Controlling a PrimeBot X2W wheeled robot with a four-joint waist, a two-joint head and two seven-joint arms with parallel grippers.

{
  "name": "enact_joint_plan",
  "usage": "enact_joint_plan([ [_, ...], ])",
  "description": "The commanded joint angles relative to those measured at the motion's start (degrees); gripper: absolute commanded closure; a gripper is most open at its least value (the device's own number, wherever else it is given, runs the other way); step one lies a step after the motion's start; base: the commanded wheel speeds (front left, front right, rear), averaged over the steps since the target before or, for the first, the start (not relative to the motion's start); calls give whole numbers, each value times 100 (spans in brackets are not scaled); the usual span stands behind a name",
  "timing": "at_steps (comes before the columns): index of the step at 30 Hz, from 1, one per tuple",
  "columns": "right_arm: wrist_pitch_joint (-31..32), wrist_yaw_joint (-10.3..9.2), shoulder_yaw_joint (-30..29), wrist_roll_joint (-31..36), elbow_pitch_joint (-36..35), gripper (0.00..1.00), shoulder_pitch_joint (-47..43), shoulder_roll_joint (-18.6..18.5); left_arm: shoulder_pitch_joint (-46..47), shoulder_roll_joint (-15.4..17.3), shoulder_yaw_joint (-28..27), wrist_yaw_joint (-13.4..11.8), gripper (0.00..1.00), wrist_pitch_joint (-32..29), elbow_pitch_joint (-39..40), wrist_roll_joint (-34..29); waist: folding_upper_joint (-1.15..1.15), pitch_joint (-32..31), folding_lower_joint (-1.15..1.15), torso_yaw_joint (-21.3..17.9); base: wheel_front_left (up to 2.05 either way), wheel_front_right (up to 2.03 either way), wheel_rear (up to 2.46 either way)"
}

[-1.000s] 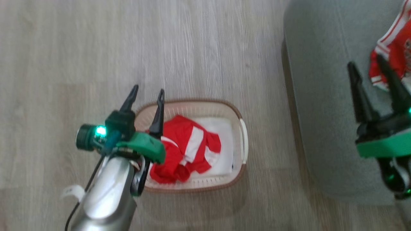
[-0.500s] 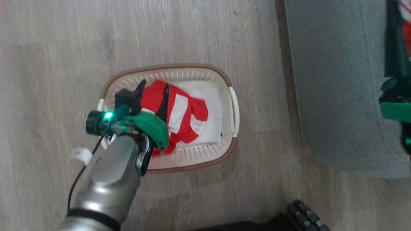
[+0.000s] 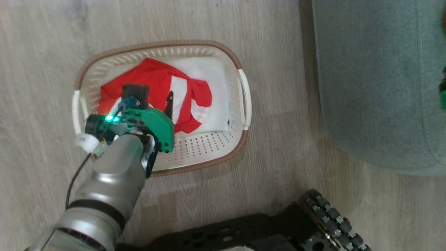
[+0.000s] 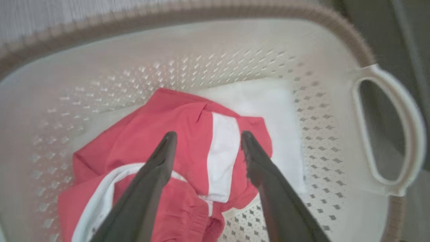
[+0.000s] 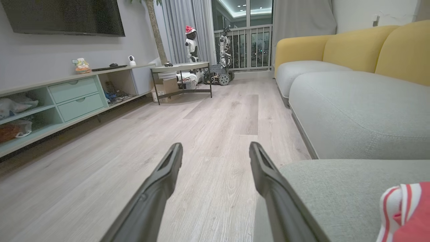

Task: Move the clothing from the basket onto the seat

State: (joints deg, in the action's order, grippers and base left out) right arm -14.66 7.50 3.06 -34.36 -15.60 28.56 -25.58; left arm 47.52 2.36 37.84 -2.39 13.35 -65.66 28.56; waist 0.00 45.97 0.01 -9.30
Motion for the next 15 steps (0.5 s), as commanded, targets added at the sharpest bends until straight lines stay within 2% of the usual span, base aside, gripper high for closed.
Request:
enact_joint_plan([
  [1, -34, -1, -41, -33, -220, 0, -50, -76, -12, 53, -55, -42, 0, -44, -30, 55, 0, 173, -1, -112, 0, 0, 0],
  [5, -34, -1, -93, -41, -351, 0, 57, -38, 148, 53, 69, -265, 0, -494, -419, 242, 0, 380, -1, -201, 0, 0, 0],
  [9, -34, -1, -84, -25, -459, 0, 138, 2, 298, 52, 219, -373, 0, -743, -539, 329, 0, 549, -1, -274, 0, 0, 0],
  [13, -34, -1, -28, -13, -509, 0, 184, 42, 372, 52, 371, -528, 0, -1325, -672, 404, 0, 664, -1, -340, 0, 0, 0],
  [15, -34, -1, 3, -16, -517, 0, 207, 58, 400, 52, 512, -527, 0, -1543, -709, 355, 0, 718, -1, -373, 0, 0, 0],
])
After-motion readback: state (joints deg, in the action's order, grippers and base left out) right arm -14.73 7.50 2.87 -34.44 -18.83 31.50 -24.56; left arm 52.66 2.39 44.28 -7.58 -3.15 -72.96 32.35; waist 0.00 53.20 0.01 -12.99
